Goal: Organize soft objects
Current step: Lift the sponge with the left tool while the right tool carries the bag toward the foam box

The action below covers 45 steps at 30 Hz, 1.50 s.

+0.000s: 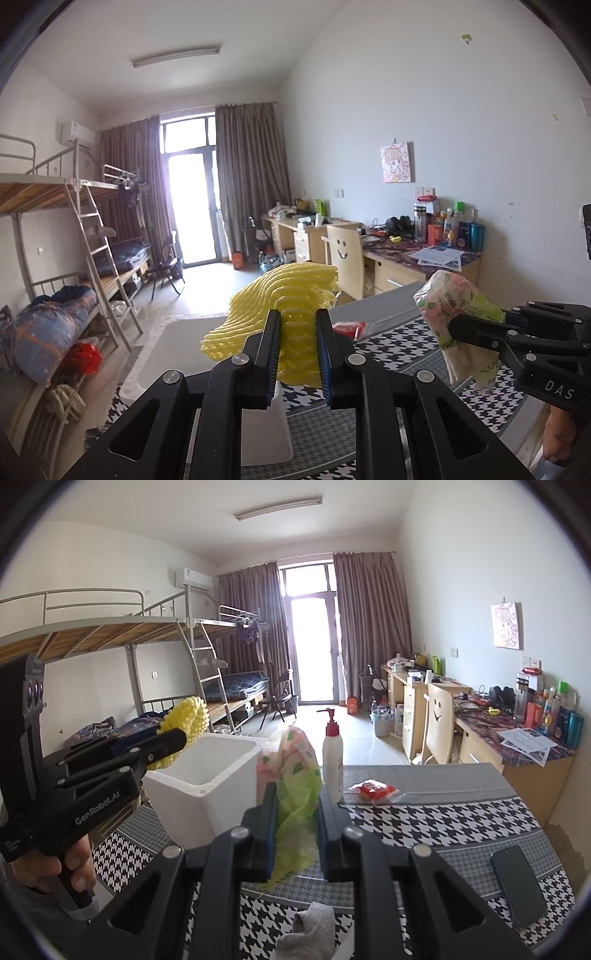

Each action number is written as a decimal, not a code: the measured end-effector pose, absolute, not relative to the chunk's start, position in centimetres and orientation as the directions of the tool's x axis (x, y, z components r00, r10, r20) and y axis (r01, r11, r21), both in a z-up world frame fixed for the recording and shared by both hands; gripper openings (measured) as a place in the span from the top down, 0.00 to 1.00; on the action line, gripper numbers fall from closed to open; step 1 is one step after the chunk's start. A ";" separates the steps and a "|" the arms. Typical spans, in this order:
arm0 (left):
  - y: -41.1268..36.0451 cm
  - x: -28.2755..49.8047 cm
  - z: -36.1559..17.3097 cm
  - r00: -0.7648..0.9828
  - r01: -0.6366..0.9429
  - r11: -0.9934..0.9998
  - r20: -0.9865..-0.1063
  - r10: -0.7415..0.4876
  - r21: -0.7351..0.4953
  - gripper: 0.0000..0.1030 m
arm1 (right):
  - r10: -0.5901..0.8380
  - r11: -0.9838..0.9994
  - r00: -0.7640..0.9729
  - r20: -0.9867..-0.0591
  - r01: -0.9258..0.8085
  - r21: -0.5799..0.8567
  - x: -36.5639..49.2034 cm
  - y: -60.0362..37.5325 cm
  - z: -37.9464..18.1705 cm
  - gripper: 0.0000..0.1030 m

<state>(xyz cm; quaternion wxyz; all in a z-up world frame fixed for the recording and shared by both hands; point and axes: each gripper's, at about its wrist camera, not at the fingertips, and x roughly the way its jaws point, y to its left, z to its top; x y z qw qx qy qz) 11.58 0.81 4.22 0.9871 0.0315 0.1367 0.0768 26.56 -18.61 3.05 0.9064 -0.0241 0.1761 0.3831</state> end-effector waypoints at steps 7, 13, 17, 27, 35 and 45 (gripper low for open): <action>1.8 12.0 4.4 0.943 -0.182 0.980 -0.269 0.197 0.080 0.81 | 0.709 0.679 0.619 -0.339 -0.728 0.091 27.0 -17.4 3.3 0.79; 2.9 12.3 4.5 0.934 -0.215 0.973 -0.273 0.229 0.079 0.81 | 0.727 0.655 0.593 -0.347 -0.751 0.090 27.4 -16.0 3.6 0.79; 3.4 12.5 4.5 0.930 -0.231 0.970 -0.276 0.244 0.080 0.81 | 0.739 0.639 0.577 -0.348 -0.764 0.091 27.5 -15.2 3.9 0.79; 4.6 12.7 4.5 0.916 -0.277 0.958 -0.281 0.288 0.078 0.81 | 0.762 0.607 0.544 -0.351 -0.788 0.097 28.2 -13.7 4.4 0.79; 5.2 13.2 4.4 0.906 -0.302 0.951 -0.289 0.310 0.070 0.81 | 0.771 0.585 0.518 -0.371 -0.806 0.089 28.1 -12.1 4.4 0.79; 6.1 14.3 4.2 0.891 -0.329 0.942 -0.307 0.333 0.067 0.81 | 0.772 0.571 0.500 -0.393 -0.817 0.082 28.1 -9.9 4.7 0.79</action>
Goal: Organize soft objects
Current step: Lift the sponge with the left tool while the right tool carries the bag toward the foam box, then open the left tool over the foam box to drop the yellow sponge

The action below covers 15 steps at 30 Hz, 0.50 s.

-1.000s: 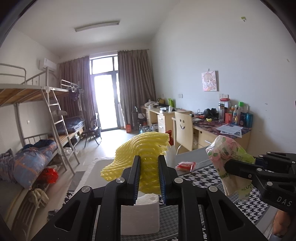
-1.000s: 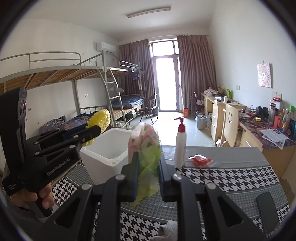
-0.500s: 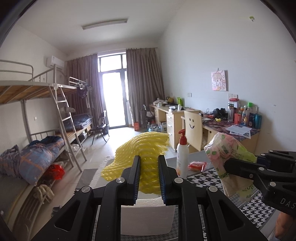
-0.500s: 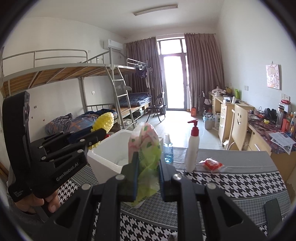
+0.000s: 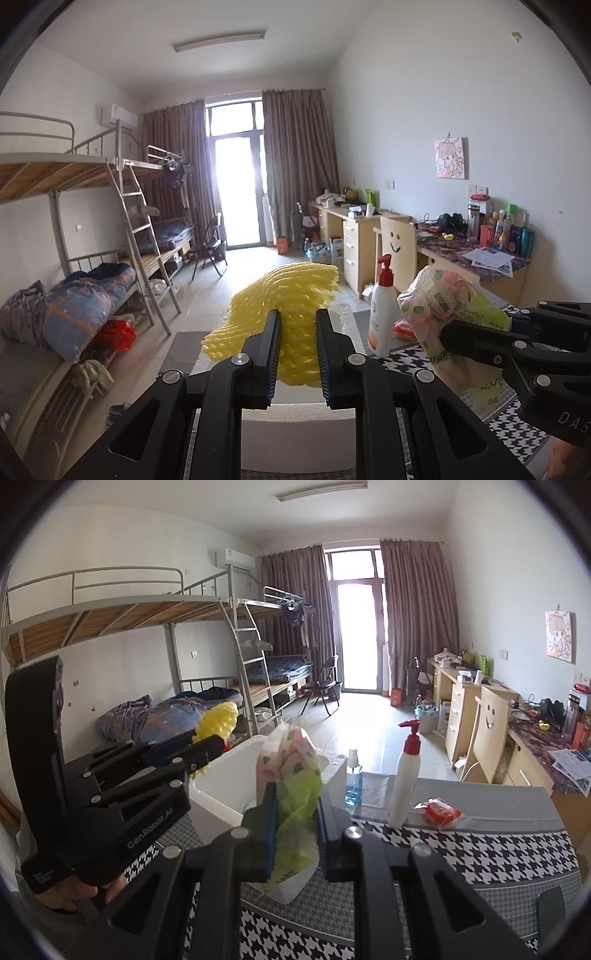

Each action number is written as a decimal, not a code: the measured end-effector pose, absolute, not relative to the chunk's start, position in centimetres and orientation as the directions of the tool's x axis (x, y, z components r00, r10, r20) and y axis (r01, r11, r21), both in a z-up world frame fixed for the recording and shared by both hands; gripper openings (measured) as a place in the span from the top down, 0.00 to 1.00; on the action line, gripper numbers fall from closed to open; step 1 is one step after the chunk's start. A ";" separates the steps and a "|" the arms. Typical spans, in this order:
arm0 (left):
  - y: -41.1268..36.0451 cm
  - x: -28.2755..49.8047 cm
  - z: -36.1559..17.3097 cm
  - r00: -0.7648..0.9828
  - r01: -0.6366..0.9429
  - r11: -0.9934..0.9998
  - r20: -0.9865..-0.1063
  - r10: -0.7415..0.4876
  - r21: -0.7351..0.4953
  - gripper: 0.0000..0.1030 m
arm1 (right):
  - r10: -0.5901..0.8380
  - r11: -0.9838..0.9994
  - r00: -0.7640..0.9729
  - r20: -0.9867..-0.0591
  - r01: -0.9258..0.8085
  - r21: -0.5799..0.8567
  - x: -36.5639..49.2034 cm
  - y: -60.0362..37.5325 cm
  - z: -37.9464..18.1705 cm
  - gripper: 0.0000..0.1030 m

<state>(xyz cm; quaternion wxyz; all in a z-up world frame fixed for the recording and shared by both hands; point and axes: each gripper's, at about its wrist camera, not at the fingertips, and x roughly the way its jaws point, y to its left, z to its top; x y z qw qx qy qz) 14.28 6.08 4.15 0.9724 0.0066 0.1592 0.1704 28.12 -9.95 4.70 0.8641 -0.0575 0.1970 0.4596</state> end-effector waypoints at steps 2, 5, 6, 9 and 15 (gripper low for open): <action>6.4 14.6 4.1 0.888 -0.333 0.941 -0.314 0.336 0.066 0.81 | 0.771 0.569 0.496 -0.399 -0.818 0.083 28.3 -9.7 4.7 0.79; 6.7 15.2 4.0 0.883 -0.335 0.940 -0.328 0.337 0.064 0.81 | 0.770 0.568 0.494 -0.404 -0.819 0.080 28.5 -9.2 4.8 0.79; 6.8 15.3 4.0 0.882 -0.335 0.940 -0.331 0.336 0.061 0.81 | 0.768 0.569 0.495 -0.405 -0.818 0.079 28.6 -9.1 4.9 0.79; 7.3 15.8 4.0 0.879 -0.338 0.939 -0.338 0.337 0.058 0.81 | 0.767 0.567 0.494 -0.409 -0.820 0.074 28.6 -8.7 5.0 0.79; 7.7 16.7 3.7 0.868 -0.343 0.937 -0.358 0.343 0.066 0.81 | 0.759 0.571 0.496 -0.422 -0.818 0.065 28.7 -7.8 5.0 0.79</action>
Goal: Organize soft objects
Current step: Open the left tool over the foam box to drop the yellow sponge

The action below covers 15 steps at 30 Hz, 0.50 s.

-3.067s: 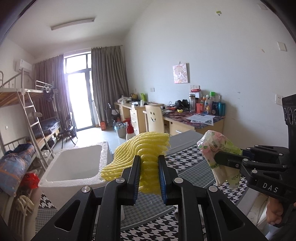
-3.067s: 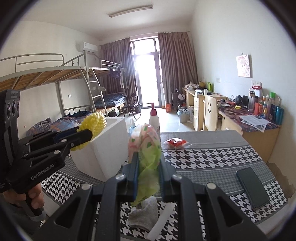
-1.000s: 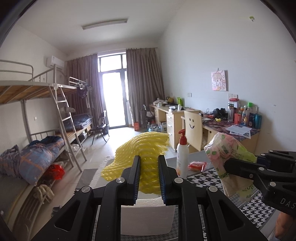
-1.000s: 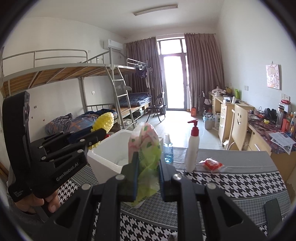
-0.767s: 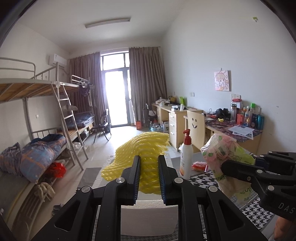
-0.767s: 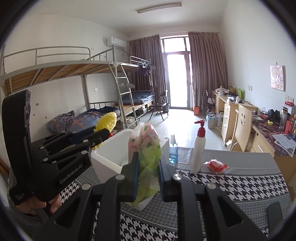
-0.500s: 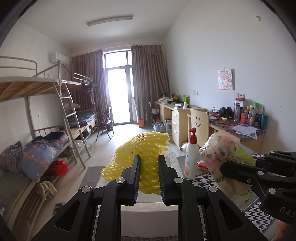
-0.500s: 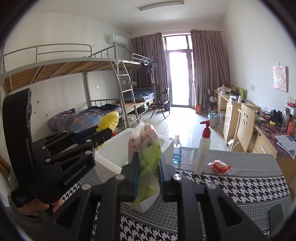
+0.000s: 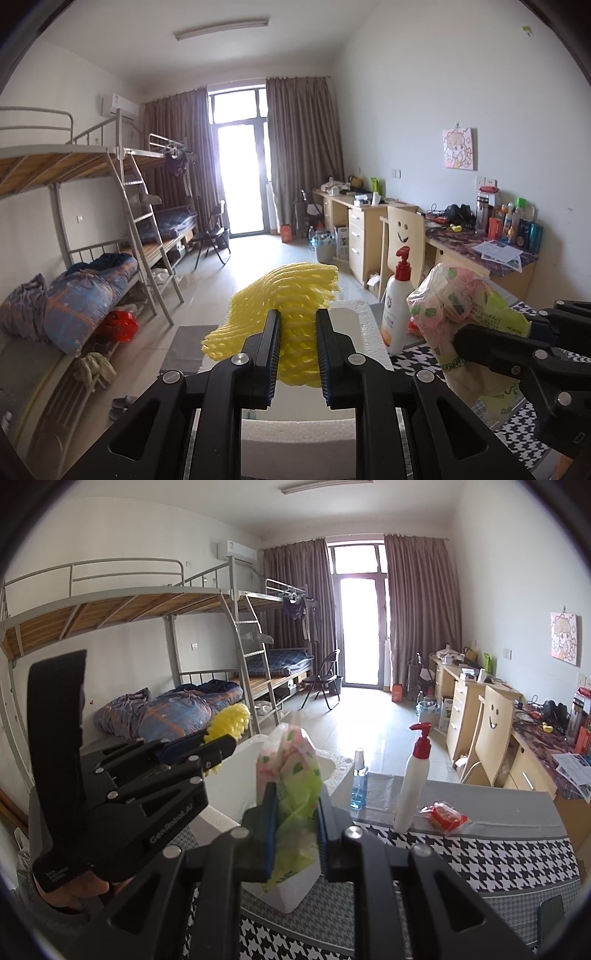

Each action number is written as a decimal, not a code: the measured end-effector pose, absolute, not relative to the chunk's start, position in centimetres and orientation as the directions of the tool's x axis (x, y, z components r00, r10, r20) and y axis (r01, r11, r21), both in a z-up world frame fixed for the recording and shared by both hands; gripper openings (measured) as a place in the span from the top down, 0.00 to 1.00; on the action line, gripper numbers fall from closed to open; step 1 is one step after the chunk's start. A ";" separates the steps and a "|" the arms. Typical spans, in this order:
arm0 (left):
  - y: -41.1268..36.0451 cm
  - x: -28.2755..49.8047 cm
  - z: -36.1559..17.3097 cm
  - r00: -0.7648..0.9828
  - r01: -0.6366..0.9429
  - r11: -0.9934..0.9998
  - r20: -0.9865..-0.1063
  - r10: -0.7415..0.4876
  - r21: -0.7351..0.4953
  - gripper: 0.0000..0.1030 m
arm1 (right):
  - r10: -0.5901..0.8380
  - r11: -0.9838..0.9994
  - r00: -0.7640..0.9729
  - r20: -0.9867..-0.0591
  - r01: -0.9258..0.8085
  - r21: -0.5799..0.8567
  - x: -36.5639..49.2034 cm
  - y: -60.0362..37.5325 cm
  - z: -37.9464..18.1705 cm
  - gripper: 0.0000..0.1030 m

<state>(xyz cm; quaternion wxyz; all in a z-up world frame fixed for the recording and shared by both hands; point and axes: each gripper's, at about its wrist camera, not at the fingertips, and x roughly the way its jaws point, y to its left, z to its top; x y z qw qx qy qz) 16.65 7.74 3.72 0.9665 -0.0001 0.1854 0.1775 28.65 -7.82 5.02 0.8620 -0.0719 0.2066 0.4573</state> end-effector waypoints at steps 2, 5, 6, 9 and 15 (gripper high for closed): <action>7.6 17.0 3.6 0.866 -0.342 0.937 -0.367 0.341 0.063 0.81 | 0.757 0.572 0.497 -0.423 -0.818 0.063 28.7 -7.6 5.1 0.79; 7.8 17.5 3.3 0.860 -0.341 0.938 -0.382 0.338 0.062 0.81 | 0.755 0.575 0.499 -0.426 -0.816 0.062 28.7 -7.4 5.2 0.79; 7.9 17.7 3.2 0.857 -0.340 0.938 -0.390 0.336 0.061 0.81 | 0.754 0.576 0.500 -0.426 -0.815 0.063 28.8 -7.3 5.2 0.79; 8.1 18.2 3.0 0.854 -0.334 0.941 -0.405 0.325 0.050 0.81 | 0.751 0.579 0.501 -0.431 -0.812 0.066 29.0 -7.1 5.2 0.79; 8.8 18.9 2.5 0.848 -0.328 0.944 -0.430 0.309 0.031 0.80 | 0.742 0.587 0.505 -0.440 -0.807 0.062 29.2 -6.7 4.9 0.79</action>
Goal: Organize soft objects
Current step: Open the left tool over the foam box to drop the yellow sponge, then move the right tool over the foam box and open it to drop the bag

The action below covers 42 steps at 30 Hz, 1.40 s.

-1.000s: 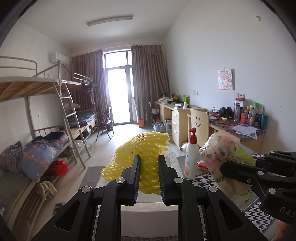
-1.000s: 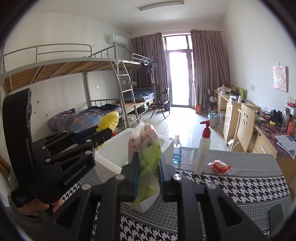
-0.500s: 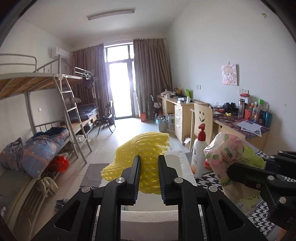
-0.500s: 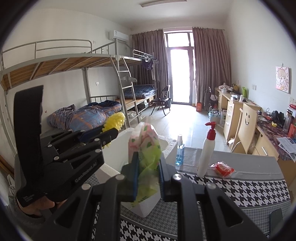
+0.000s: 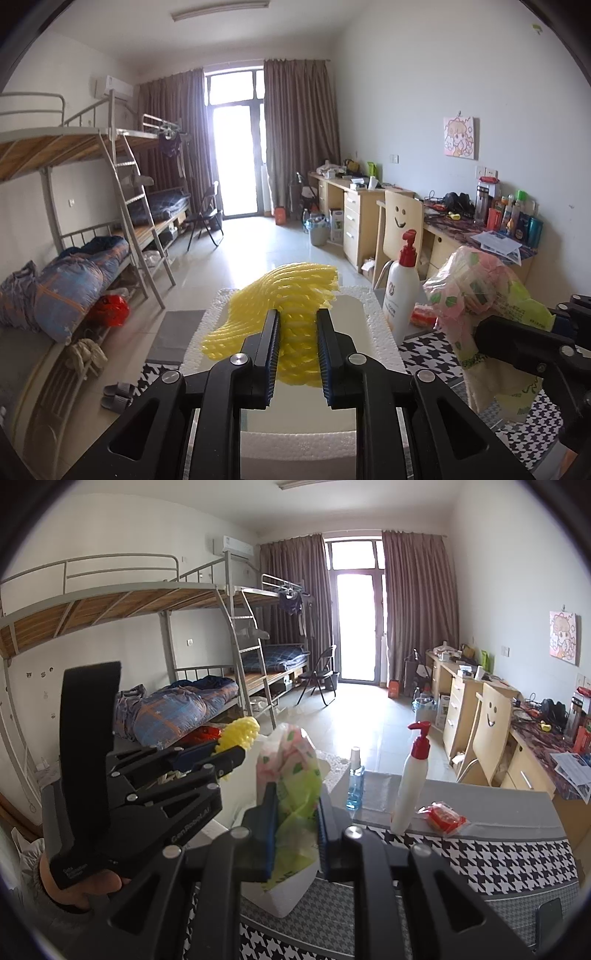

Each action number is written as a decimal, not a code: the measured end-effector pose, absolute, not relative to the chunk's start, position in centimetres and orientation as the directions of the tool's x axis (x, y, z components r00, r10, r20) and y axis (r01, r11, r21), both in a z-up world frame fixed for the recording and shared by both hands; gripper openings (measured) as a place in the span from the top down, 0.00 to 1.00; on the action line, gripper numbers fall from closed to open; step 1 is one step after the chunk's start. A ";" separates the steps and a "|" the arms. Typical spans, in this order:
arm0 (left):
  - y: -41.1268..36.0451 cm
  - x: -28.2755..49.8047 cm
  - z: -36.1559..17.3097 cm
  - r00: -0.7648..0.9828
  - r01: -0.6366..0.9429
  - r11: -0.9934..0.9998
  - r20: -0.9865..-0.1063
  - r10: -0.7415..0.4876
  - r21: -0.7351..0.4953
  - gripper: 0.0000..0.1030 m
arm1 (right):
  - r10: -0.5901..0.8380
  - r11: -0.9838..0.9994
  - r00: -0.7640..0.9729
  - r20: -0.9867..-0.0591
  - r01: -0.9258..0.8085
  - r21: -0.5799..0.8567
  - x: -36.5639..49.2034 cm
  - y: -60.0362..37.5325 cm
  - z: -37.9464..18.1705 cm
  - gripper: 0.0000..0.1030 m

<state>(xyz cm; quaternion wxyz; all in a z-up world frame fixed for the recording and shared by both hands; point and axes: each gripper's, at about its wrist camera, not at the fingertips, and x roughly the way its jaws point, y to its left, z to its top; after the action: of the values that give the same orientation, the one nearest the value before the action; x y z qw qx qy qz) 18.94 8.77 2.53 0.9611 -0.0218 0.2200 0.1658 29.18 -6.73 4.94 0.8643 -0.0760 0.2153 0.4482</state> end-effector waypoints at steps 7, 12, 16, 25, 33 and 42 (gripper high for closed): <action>9.5 19.6 2.1 0.842 -0.322 0.947 -0.452 0.294 0.017 0.64 | 0.730 0.599 0.511 -0.454 -0.798 0.064 29.8 -6.6 4.6 0.79; 9.8 19.2 2.0 0.831 -0.368 0.929 -0.436 0.346 0.035 0.17 | 0.725 0.606 0.517 -0.456 -0.793 0.065 30.0 -6.6 4.6 0.79; 9.9 18.8 2.0 0.830 -0.384 0.923 -0.424 0.363 0.038 0.11 | 0.722 0.608 0.519 -0.458 -0.791 0.062 30.1 -6.6 4.5 0.79; 10.1 17.8 2.9 0.837 -0.401 0.915 -0.388 0.386 0.044 0.04 | 0.722 0.602 0.517 -0.460 -0.797 0.050 30.0 -6.0 4.7 0.79; 11.1 16.3 3.6 0.835 -0.441 0.897 -0.354 0.422 0.030 0.01 | 0.728 0.593 0.510 -0.458 -0.804 0.048 30.1 -5.6 4.8 0.79; 12.1 15.3 3.4 0.821 -0.471 0.882 -0.354 0.448 0.024 0.01 | 0.737 0.573 0.490 -0.464 -0.818 0.046 30.1 -4.3 4.7 0.79</action>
<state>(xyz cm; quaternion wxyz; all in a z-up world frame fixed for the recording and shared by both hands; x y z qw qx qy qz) 15.27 12.06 3.43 0.9536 -0.0322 0.1776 0.2410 30.12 -4.33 4.67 0.8585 -0.0907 0.2226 0.4530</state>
